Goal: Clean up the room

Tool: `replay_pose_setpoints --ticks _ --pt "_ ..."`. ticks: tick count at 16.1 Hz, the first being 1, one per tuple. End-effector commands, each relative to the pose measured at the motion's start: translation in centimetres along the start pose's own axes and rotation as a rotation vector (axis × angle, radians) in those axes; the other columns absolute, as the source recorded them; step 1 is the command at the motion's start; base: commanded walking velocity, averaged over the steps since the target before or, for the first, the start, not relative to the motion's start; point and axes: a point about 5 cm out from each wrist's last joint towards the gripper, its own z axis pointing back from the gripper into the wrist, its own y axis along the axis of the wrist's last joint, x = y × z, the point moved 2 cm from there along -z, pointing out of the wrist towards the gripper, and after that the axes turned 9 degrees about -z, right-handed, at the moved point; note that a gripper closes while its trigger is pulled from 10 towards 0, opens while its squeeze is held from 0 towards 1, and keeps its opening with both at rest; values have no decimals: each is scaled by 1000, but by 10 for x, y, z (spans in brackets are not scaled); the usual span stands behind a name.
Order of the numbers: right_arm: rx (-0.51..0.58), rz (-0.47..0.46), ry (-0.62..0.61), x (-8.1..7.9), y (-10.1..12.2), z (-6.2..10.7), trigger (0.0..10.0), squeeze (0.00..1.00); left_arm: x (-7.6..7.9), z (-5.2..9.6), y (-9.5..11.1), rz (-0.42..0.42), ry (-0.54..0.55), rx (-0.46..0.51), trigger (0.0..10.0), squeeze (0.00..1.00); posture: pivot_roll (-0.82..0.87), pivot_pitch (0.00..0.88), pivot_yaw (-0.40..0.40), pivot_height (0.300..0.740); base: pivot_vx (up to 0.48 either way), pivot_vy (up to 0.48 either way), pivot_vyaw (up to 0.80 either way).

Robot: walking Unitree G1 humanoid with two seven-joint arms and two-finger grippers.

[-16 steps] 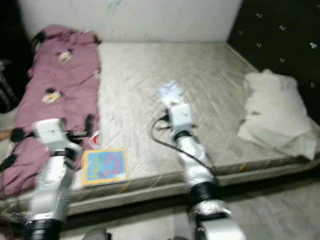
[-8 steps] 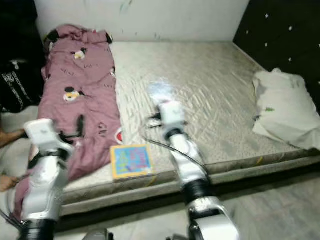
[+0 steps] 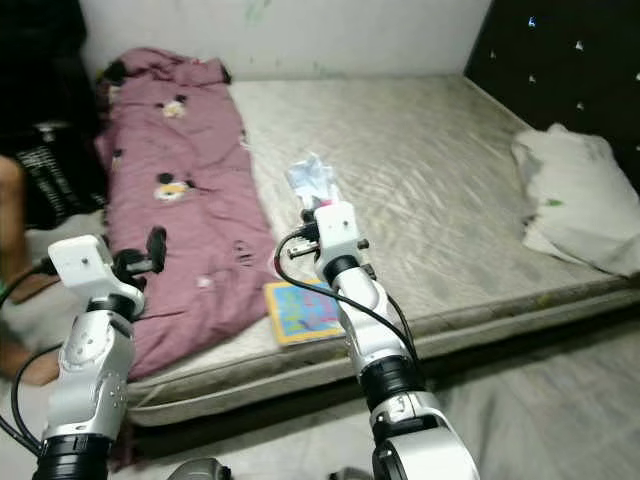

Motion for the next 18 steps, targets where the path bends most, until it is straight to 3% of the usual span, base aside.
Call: replay_pose_setpoints --ticks 1,4,8,9,10,11,14,18 --pt "4 9 -37 14 2 2 10000 0 11 -1 1 9 -29 0 10000 0 77 0 -49 740 0 469 0" --pt "12 30 -24 12 5 0 10000 0 8 -4 6 -1 1 30 10000 0 74 0 -49 740 0 156 0" --pt "18 50 -4 9 6 -1 10000 0 4 -5 7 -39 27 31 10000 0 73 0 -50 740 0 0 800" --pt "19 50 -3 9 6 -1 10000 0 2 -5 7 -89 41 28 10000 0 75 0 -51 740 0 0 800" --pt "21 52 -1 9 6 -2 10000 0 4 -4 11 -258 25 58 10000 0 76 0 -52 740 0 0 800" --pt "25 57 8 8 7 -2 10000 0 8 -2 12 -304 -8 81 10000 0 81 0 -53 740 0 0 800" --pt "25 59 18 6 7 -3 10000 0 -3 -1 7 -188 24 51 10000 0 86 0 -58 740 0 0 800" --pt "23 61 27 5 7 -4 10000 0 -2 0 8 -211 16 64 10000 0 90 0 -60 740 0 0 800"
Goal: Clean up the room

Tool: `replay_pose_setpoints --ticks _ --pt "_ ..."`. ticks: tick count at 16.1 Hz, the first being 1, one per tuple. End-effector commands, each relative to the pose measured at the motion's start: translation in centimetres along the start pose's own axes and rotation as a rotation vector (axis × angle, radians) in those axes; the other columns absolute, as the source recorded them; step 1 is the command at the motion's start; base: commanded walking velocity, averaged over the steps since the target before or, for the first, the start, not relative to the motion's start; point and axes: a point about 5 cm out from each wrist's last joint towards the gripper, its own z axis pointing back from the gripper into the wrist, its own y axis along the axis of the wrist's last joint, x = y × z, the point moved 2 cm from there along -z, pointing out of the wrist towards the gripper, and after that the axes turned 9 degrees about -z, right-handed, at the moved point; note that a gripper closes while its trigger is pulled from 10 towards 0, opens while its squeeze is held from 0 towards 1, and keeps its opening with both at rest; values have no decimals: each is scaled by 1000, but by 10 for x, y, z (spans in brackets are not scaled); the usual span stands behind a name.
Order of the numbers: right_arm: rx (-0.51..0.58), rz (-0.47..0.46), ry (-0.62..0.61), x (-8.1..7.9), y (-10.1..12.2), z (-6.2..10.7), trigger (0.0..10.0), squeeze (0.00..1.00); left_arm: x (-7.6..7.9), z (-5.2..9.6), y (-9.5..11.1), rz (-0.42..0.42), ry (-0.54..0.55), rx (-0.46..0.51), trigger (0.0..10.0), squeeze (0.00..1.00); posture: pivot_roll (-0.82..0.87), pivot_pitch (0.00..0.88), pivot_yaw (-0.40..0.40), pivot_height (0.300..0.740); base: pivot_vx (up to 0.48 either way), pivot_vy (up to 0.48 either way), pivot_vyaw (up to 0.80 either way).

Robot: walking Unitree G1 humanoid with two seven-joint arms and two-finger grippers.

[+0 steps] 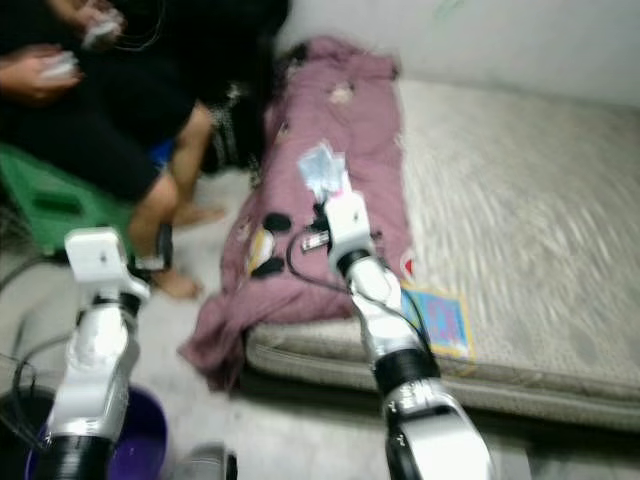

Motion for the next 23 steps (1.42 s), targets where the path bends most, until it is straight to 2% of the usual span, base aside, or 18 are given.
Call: replay_pose_setpoints --ticks 1,11,16,17,19,21,23 --pt "13 8 1 3 4 -1 10000 0 2 -1 4 -10 0 19 10000 0 90 0 -59 740 0 0 800" --pt "15 10 7 3 4 -2 10000 0 0 -2 0 -35 18 -3 10000 0 94 0 -58 740 0 0 800" --pt "23 -6 5 -2 4 -4 10000 0 -6 4 -12 -62 24 -38 10000 0 128 0 -56 740 0 0 800" --pt "22 -10 15 -6 5 -7 10000 0 -9 6 -13 -89 42 -38 10000 0 142 0 -66 740 0 0 800" --pt "29 -4 69 -18 10 -14 10000 0 -18 7 -13 -47 109 -32 10000 0 174 0 -90 740 0 0 800" --pt "45 -2 93 -24 14 -16 10000 0 -20 6 -11 -67 150 -36 10000 0 171 0 -90 740 0 0 800" --pt "62 -7 103 -29 19 -17 10000 0 -19 3 -8 -73 147 -30 10000 0 154 0 -85 740 0 0 800"
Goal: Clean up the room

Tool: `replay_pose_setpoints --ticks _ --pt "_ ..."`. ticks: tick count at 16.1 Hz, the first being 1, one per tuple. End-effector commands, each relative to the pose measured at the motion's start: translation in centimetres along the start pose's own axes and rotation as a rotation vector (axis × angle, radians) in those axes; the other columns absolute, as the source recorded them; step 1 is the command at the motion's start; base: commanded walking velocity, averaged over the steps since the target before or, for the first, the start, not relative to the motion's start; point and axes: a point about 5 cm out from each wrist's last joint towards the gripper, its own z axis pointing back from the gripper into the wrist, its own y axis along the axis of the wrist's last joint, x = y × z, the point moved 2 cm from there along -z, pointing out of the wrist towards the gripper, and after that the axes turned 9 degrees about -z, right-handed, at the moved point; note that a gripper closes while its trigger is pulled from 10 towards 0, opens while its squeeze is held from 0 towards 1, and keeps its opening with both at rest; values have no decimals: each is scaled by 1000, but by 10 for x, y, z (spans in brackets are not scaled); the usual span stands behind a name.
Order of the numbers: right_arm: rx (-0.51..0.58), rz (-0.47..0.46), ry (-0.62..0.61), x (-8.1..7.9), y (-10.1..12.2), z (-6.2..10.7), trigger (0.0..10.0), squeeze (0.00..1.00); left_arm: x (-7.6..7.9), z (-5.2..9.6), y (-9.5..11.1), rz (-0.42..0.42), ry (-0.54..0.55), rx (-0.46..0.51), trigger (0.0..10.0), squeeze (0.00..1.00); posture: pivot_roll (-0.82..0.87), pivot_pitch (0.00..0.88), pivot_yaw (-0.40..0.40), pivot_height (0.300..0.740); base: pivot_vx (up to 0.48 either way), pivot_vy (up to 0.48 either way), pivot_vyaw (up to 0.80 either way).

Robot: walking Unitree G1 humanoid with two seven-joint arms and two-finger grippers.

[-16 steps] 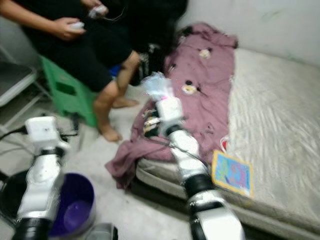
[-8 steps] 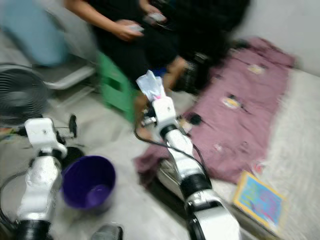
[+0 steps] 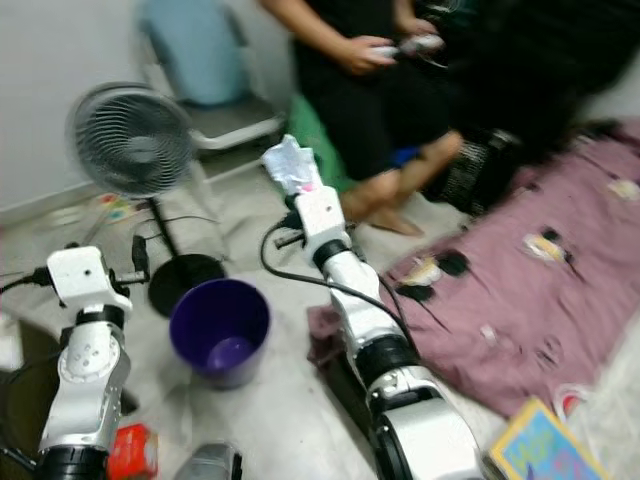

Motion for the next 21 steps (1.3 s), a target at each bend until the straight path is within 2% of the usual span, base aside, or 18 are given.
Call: replay_pose_setpoints --ticks 1,6,10,13,15,17,18,21 --pt "31 -2 38 -12 8 -4 10000 0 1 -2 5 -24 -8 12 10000 0 153 0 -82 740 0 0 800" --pt "15 -17 52 -12 2 -3 10000 0 9 4 3 -20 -37 9 10000 0 178 0 -129 740 0 0 0" --pt "-12 -28 101 -23 -2 -5 10000 0 10 11 2 -18 -32 6 10000 0 221 0 -173 740 0 0 0" --pt "-17 -29 108 -24 -3 -5 10000 0 9 15 1 -17 -30 -2 10000 0 224 0 -176 740 0 0 0" --pt "-11 -21 70 -15 -4 -1 10000 0 17 9 1 -25 -77 0 10000 0 178 0 -131 740 0 0 0" --pt "13 -18 -37 6 -5 9 10000 0 34 0 3 -20 -186 1 10000 0 101 0 -52 740 0 0 0" --pt "14 -18 -50 8 -5 10 10000 0 35 -1 3 -19 -196 2 10000 0 72 0 -22 740 0 0 0" --pt "28 -4 -188 37 -11 34 10000 0 57 -9 10 -22 -303 19 10000 0 -20 0 70 740 0 0 0"
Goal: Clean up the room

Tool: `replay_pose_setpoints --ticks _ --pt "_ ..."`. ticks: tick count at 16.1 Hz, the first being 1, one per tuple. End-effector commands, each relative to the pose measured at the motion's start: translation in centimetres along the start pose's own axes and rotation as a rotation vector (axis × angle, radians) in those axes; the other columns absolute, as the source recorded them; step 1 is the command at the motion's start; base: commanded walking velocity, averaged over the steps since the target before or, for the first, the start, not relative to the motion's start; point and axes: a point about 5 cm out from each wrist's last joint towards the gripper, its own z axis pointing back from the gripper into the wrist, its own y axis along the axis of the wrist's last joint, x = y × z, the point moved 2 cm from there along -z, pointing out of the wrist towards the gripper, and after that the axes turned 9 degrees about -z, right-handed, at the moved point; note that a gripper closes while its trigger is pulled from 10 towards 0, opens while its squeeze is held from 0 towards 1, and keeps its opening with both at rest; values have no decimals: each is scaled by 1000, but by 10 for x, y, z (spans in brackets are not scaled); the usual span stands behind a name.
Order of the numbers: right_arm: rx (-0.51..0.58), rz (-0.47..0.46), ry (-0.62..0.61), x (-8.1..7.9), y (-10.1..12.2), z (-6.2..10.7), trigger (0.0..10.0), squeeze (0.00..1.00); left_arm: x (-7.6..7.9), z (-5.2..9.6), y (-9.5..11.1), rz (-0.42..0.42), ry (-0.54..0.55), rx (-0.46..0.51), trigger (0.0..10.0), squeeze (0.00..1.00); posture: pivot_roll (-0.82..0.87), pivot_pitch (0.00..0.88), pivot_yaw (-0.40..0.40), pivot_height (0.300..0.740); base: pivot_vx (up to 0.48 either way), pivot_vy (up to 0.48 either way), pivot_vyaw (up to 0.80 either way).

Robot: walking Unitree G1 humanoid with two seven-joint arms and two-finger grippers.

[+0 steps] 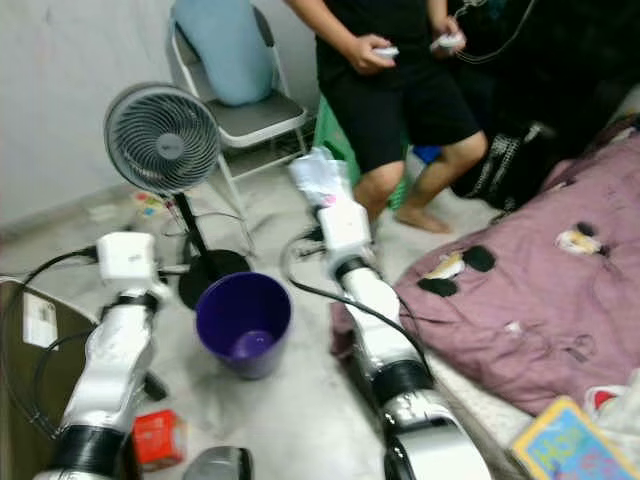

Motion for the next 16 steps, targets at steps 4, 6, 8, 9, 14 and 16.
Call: replay_pose_setpoints --ticks 4,6,8,9,14,16 --pt "27 -2 -75 11 5 3 10000 0 5 -8 3 -7 -53 12 10000 0 -31 0 99 740 0 0 0" --pt "21 2 -46 3 5 0 10000 0 2 -4 2 -5 -47 7 10000 0 3 0 75 740 0 0 800" --pt "7 -9 -22 -3 3 -2 10000 0 -2 1 -2 -3 -30 -1 10000 0 29 0 54 740 0 0 800" --pt "3 -13 -15 -6 3 -2 10000 0 -5 3 -3 0 -21 -4 10000 0 41 0 44 740 0 0 800" --pt "-9 -8 16 -10 3 -4 10000 0 -8 10 -5 33 -4 -10 10000 0 54 0 12 740 0 0 800" --pt "-12 0 21 -9 5 -6 10000 0 -6 8 -4 45 -13 -6 10000 0 53 0 0 740 0 0 747"
